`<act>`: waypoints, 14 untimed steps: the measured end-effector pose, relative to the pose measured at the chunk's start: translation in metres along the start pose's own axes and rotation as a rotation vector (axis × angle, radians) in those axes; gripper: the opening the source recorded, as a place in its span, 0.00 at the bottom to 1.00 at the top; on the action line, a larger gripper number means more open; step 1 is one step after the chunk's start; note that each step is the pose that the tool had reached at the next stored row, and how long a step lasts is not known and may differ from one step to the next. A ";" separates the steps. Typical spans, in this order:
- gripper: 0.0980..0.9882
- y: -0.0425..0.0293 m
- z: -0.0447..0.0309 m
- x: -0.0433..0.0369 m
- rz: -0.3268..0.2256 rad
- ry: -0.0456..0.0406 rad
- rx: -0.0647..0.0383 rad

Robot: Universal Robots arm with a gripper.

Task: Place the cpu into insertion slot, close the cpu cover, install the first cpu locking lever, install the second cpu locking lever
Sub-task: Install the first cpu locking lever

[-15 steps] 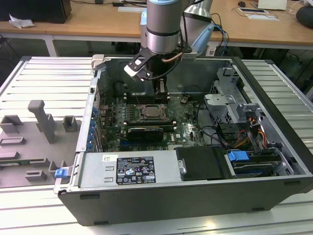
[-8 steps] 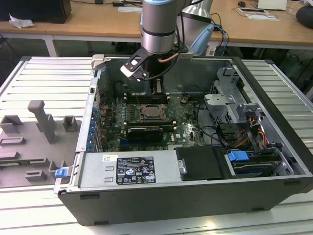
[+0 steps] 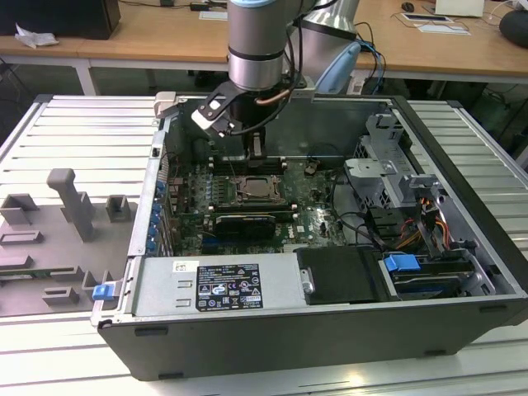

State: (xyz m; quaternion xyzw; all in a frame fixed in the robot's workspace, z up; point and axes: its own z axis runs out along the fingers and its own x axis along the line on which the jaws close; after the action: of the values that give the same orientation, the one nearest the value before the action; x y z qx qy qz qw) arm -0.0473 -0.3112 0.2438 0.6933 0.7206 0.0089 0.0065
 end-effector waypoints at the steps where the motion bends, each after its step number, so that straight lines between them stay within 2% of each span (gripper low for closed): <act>1: 0.01 0.0001 -0.0035 0.0000 0.000 0.0001 0.000; 4: 0.01 0.0003 -0.0125 0.0001 -0.002 -0.0004 0.000; 5: 0.01 0.0003 -0.0129 0.0001 -0.019 -0.0002 0.000; 6: 0.01 0.0003 -0.0130 0.0001 -0.060 0.0004 0.000; 10: 0.01 0.0003 -0.0130 0.0001 -0.154 0.0024 0.000; 13: 0.01 0.0003 -0.0130 0.0001 -0.272 0.0050 0.001; 14: 0.01 0.0003 -0.0130 0.0001 -0.291 0.0054 0.001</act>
State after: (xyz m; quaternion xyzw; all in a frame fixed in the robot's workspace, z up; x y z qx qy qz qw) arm -0.0473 -0.3112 0.2568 0.5812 0.8137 0.0095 0.0056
